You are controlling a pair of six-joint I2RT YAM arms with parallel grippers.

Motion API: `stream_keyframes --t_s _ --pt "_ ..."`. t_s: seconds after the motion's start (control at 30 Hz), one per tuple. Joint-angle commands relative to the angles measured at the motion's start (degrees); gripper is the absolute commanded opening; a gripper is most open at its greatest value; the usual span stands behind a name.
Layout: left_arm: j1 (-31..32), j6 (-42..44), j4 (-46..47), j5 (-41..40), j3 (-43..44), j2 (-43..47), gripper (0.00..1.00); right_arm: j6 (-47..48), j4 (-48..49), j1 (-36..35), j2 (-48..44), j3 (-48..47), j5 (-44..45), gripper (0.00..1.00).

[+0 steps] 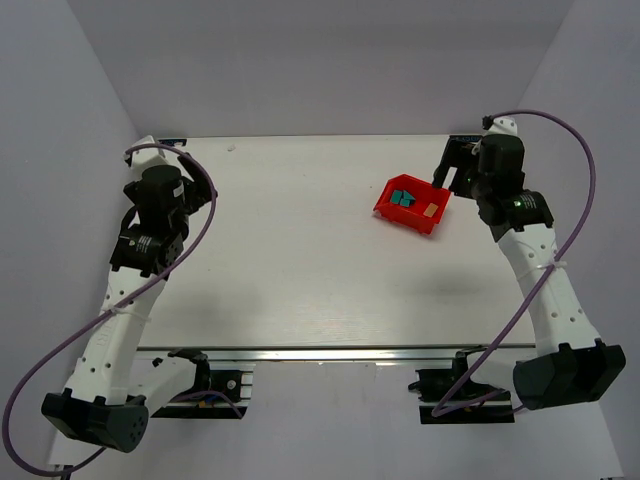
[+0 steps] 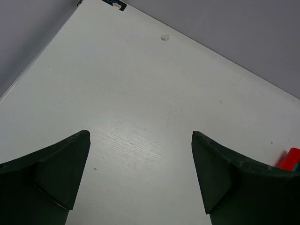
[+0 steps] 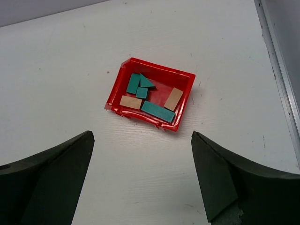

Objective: Build the wood block tower

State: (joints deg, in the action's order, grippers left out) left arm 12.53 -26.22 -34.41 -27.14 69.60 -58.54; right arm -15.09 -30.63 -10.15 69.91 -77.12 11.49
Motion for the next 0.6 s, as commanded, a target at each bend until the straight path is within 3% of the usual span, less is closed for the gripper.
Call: stream_keyframes --t_s 0.0,0.13,0.33,0.57 --pt "-0.14 -0.33 1.01 -0.55 -1.40 1.77 0.98 -0.47 -1.62 0.22 1.54 -1.80 1.44 0.89" --pt "-0.14 -0.59 1.72 -0.11 -2.80 2.29 0.98 1.38 1.88 0.05 1.37 1.18 -3.22 0.89" --pt "-0.14 -0.85 4.09 -0.11 -6.32 2.82 0.98 -2.83 4.26 0.22 6.37 2.59 2.47 0.89" --pt "-0.14 -0.77 3.83 -0.11 -5.62 0.63 0.98 -8.02 2.69 0.66 23.39 -5.03 11.19 0.84"
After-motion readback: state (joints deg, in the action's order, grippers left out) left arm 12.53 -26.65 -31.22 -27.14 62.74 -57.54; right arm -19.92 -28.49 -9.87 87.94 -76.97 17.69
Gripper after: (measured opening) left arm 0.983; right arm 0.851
